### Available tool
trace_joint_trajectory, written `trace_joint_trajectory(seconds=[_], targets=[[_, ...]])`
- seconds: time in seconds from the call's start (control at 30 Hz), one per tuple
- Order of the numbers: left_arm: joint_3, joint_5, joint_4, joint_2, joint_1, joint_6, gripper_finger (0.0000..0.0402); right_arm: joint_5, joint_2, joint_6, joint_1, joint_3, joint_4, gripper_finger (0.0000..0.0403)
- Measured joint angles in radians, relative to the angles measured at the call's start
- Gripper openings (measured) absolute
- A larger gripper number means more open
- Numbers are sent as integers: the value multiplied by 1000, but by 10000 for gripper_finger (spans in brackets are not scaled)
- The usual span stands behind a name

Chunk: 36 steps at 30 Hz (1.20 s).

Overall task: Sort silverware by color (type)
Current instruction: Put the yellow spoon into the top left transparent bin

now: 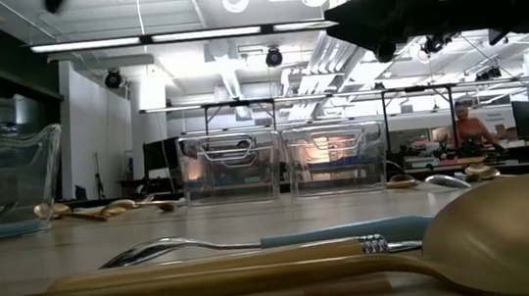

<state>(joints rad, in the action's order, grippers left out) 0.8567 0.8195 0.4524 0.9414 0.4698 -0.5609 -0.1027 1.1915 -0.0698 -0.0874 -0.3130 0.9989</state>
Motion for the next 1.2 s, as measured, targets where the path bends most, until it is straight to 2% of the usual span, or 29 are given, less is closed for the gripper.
trace_joint_trajectory(seconds=[0.1,0.17,0.37,0.57,0.63,0.73,0.9,1.0,1.2], targets=[[-114,-274,-363,35,-134,228,129,0,0,-1,-9,0,-2,165],[-157,-396,-512,58,-225,313,129,0,0,-1,-11,0,-5,165],[-172,-602,-633,81,-443,490,129,0,0,16,-11,0,-32,165],[-171,-781,-669,73,-549,642,129,1,0,52,-11,0,-40,165],[-178,-823,-676,73,-564,651,129,1,0,54,-11,0,-40,165],[-257,-860,-792,72,-570,651,129,1,0,76,-11,0,-40,165],[-475,-861,-1164,48,-570,616,129,1,0,78,-11,0,-39,165],[-569,-852,-1309,28,-569,564,129,1,0,78,-11,0,-38,165],[-620,-826,-1335,2,-565,544,129,-1,0,98,-11,0,-7,165]])
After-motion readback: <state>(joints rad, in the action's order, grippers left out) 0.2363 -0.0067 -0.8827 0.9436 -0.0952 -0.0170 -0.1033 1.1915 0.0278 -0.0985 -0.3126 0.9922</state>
